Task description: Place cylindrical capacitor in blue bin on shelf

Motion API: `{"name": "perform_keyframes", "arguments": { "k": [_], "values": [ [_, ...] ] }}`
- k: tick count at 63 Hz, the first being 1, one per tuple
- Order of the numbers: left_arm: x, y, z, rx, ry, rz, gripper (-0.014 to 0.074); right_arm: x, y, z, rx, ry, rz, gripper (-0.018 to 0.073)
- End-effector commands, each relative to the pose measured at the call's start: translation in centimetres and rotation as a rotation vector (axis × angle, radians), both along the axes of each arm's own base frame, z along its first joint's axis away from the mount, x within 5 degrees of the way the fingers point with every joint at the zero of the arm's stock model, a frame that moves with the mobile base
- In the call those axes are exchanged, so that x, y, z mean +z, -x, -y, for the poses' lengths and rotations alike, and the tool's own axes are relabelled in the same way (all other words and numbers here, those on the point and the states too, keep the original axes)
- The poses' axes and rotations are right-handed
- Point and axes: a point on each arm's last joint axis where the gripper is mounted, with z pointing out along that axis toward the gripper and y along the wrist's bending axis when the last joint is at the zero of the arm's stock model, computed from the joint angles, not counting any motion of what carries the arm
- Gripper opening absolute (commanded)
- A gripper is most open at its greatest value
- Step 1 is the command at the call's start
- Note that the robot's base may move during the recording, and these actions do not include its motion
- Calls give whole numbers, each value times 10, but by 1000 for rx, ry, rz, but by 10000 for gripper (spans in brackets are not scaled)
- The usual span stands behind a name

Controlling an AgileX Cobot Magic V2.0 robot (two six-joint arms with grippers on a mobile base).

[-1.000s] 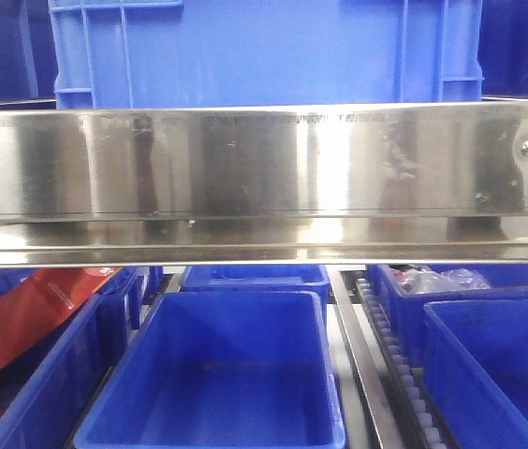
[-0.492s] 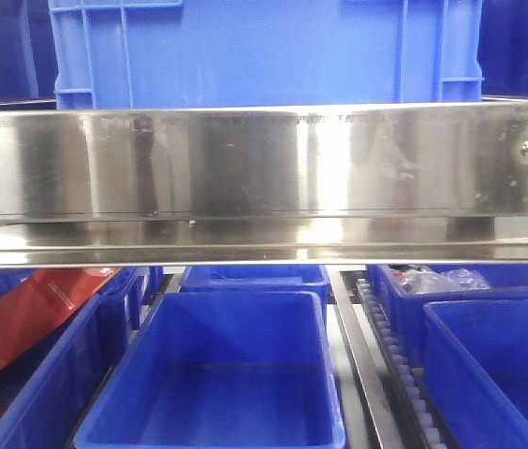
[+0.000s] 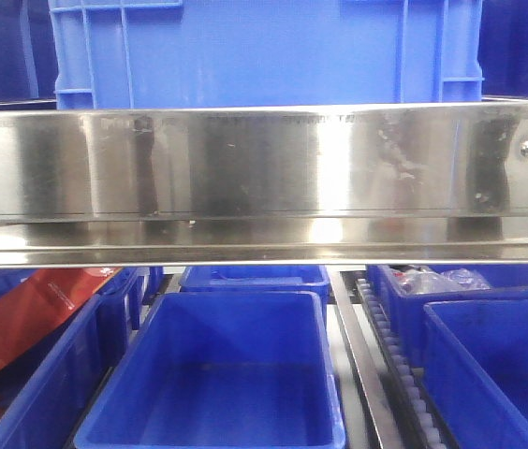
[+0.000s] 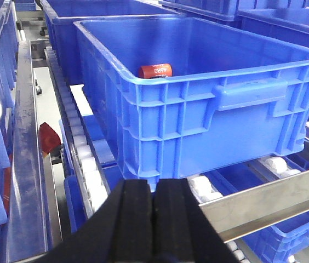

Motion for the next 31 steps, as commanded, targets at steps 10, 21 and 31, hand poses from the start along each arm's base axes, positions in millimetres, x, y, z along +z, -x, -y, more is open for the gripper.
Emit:
{"name": "perform_keyframes", "arguments": {
  "k": [10,21,31],
  "values": [
    [1,1,0,5,15,17,-111,2,1,1,-13,-9,36,-154],
    [1,1,0,5,15,17,-111,2,1,1,-13,-9,36,-154],
    [1,1,0,5,15,17,-111,2,1,1,-13,-9,36,-154]
  ]
}}
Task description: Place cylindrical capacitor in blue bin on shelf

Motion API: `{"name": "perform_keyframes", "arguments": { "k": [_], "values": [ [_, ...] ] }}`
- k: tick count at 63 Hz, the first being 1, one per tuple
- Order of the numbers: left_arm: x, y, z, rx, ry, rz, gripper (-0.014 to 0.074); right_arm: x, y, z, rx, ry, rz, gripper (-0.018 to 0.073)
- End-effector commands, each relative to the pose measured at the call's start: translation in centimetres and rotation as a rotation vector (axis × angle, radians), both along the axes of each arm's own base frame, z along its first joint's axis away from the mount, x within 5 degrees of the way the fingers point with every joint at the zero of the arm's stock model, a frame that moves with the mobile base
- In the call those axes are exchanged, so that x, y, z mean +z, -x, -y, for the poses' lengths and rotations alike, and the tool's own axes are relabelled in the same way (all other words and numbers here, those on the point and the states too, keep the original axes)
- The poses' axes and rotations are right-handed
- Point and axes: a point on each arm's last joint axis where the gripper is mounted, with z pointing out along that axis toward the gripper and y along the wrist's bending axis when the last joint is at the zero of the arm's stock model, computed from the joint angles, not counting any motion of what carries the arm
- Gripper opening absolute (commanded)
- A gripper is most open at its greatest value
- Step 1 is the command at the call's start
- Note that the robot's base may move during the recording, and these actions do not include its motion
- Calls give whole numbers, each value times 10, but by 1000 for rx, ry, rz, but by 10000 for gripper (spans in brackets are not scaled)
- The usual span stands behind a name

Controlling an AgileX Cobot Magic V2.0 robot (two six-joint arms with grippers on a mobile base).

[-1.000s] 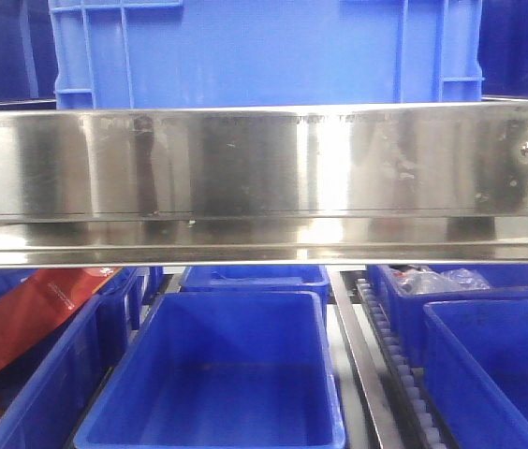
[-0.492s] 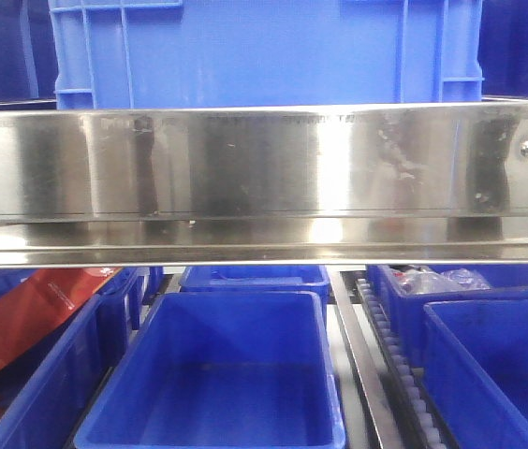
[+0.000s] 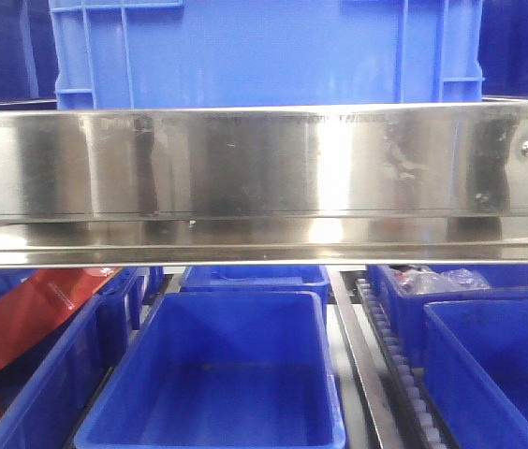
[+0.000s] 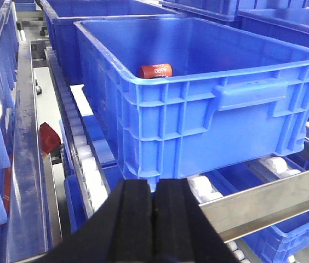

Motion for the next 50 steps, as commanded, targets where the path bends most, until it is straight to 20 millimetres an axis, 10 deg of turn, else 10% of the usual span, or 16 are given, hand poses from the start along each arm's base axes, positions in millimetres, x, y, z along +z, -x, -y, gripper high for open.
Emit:
{"name": "perform_keyframes", "arguments": {
  "k": [1,19,50],
  "values": [
    [1,1,-1,6,14,22,-111,1,0,1,-12,-4,25,-154],
    [-23,11,-19,199,-49,198,-111,1,0,1,-12,-4,25,-154],
    [-178,21,-33,451,-49,324,-111,1,0,1,-12,-4,25,-154]
  ]
}}
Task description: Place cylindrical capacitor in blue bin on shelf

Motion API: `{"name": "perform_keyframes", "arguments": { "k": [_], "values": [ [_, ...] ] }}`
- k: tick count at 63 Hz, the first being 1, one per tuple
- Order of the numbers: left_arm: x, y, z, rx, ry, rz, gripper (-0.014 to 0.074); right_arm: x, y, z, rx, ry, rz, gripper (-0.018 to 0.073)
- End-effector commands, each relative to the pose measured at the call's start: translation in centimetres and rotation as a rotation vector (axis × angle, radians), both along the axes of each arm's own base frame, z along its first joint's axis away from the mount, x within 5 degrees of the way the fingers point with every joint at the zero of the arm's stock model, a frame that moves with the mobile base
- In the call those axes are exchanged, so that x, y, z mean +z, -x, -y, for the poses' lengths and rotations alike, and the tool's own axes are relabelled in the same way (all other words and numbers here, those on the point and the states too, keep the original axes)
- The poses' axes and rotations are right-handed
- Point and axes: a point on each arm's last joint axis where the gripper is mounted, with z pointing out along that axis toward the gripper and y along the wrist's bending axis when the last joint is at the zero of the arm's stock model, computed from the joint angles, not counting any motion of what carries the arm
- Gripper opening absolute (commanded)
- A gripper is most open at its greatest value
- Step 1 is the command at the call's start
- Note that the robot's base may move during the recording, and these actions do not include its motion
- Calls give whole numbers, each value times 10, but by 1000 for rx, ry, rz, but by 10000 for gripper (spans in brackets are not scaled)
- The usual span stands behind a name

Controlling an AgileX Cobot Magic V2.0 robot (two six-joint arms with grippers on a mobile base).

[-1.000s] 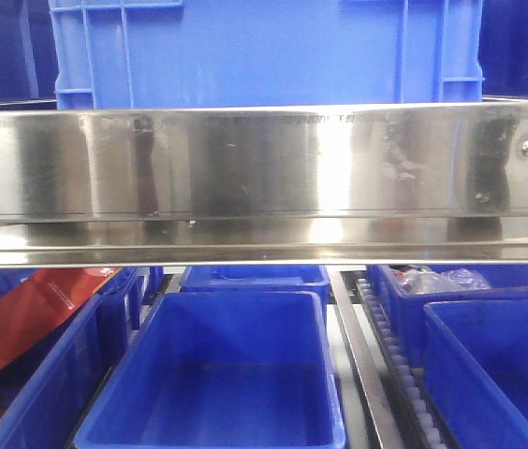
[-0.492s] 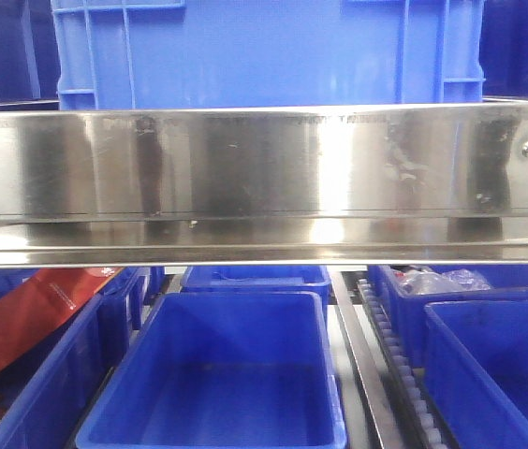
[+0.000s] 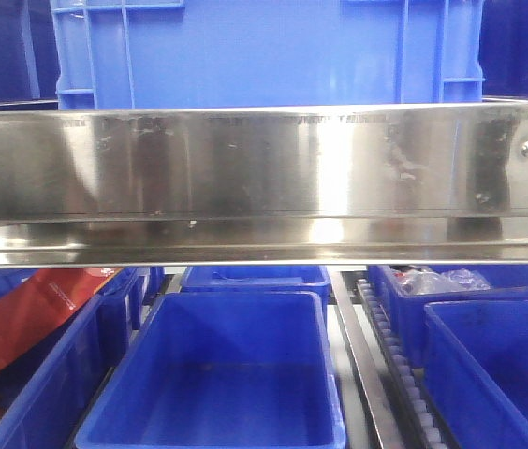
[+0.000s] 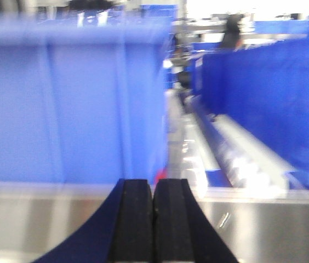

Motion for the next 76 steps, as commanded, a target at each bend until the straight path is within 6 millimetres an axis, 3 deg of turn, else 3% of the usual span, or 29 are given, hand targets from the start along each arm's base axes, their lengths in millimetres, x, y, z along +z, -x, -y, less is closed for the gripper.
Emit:
{"name": "perform_keyframes", "arguments": {
  "k": [1,4,7,9,76],
  "values": [
    [-20,-1,-1,19,13,22,-111,1,0,1,-12,-4,25,-154],
    [-29,-3,-2,23,14,18,-111,1,0,1,-12,-4,25,-154],
    [-24,-3,-2,25,7,73,-111,1,0,1,-12,-4,25,-154],
    [-30,-3,-2,26,14,14,-111,1,0,1,-12,-4,25,-154],
    [-27,-3,-2,24,11,37,-111,1,0,1,-11,-6,24,-154]
  ]
}}
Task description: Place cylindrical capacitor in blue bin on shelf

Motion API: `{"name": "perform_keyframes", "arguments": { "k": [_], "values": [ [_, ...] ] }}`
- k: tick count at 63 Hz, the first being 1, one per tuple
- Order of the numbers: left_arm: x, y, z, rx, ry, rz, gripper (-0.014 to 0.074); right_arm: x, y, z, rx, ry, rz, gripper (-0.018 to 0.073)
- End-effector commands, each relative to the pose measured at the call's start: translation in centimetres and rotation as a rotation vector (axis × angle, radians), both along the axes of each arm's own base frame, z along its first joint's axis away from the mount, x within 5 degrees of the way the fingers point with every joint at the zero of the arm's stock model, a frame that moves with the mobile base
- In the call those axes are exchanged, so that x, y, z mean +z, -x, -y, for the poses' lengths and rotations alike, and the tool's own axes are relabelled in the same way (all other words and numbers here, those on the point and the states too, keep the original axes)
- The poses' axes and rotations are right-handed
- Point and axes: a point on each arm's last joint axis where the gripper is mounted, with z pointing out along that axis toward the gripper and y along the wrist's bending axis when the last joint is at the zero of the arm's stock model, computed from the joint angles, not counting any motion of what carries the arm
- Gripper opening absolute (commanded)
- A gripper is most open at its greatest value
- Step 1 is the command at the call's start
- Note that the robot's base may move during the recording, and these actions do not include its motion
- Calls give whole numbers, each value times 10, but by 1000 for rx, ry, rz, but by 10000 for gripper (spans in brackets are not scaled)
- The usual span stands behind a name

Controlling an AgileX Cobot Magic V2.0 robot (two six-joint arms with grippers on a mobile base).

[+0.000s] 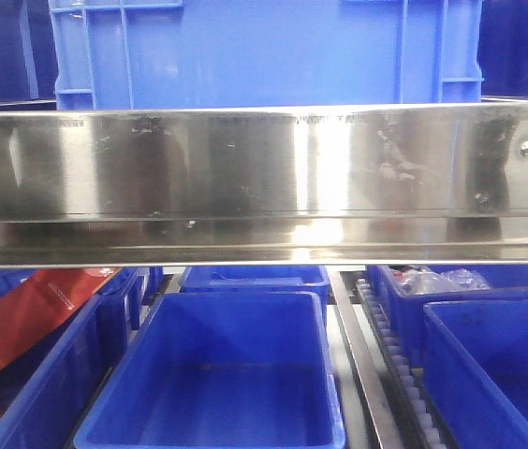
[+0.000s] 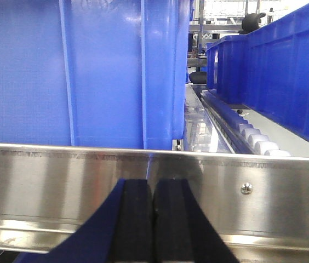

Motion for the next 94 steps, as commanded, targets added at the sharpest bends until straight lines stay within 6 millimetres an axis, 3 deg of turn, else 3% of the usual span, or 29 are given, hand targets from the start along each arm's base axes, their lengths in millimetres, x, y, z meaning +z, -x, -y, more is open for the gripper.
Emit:
{"name": "perform_keyframes", "arguments": {
  "k": [1,10,23,40,58,94],
  "values": [
    [3,1,0,0,4,29,-111,1,0,1,-11,-8,24,-154],
    [3,1,0,0,4,29,-111,1,-1,2,-31,-7,24,-154],
    [3,1,0,0,4,29,-111,-7,-8,11,-245,-63,20,-154],
    [3,1,0,0,4,29,-111,-59,-12,22,-463,-101,41,-154],
    [3,1,0,0,4,29,-111,-115,-13,24,-485,-89,18,-154],
    [3,1,0,0,4,29,-111,-115,-13,24,-485,-87,22,-154]
  ]
}}
